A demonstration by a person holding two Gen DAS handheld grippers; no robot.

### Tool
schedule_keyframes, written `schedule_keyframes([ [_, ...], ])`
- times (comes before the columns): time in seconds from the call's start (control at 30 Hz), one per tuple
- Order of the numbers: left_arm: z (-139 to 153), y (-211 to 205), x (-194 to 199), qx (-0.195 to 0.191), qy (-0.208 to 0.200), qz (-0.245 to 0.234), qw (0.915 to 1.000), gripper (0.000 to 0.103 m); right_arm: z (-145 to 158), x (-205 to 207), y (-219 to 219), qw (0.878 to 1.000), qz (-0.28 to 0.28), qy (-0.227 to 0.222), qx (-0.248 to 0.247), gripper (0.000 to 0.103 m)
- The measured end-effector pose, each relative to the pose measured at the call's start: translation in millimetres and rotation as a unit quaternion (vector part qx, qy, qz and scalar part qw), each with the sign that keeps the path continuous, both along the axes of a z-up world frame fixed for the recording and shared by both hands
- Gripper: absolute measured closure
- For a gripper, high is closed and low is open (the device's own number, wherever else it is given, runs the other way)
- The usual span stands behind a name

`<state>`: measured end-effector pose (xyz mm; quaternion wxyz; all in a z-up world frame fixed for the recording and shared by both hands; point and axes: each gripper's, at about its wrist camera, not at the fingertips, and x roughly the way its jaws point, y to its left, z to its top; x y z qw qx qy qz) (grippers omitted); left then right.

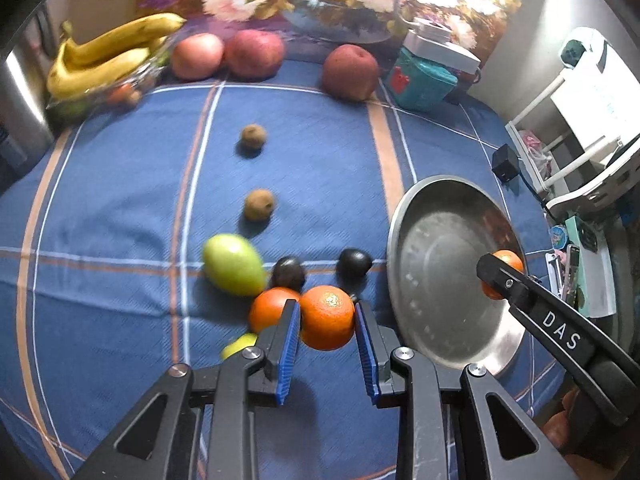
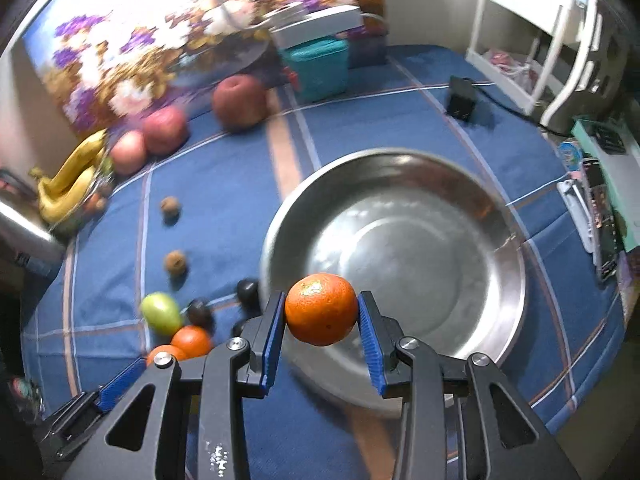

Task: Organize fruits
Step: 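Release the left tool's orange into the steel plate while the right tool releases its orange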

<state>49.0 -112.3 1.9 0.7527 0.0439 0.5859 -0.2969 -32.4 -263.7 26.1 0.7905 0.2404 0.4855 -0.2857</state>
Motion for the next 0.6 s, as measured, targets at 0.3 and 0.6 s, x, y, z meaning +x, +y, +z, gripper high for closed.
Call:
schedule_keyframes([
  [0.3, -4.7, -65.7, -13.9, 0.013, -0.014, -0.053, 0.9984, 0.073, -10.6, -13.6, -46.2, 0.999, -0.044, 0.013, 0.007, 0.065],
  [0.6, -22.5, -104.8, -33.5, 0.021, -0.022, -0.096, 0.9949, 0.072, -27.2, -41.9, -71.8, 0.995, -0.095, 0.038, 0.012, 0.065],
])
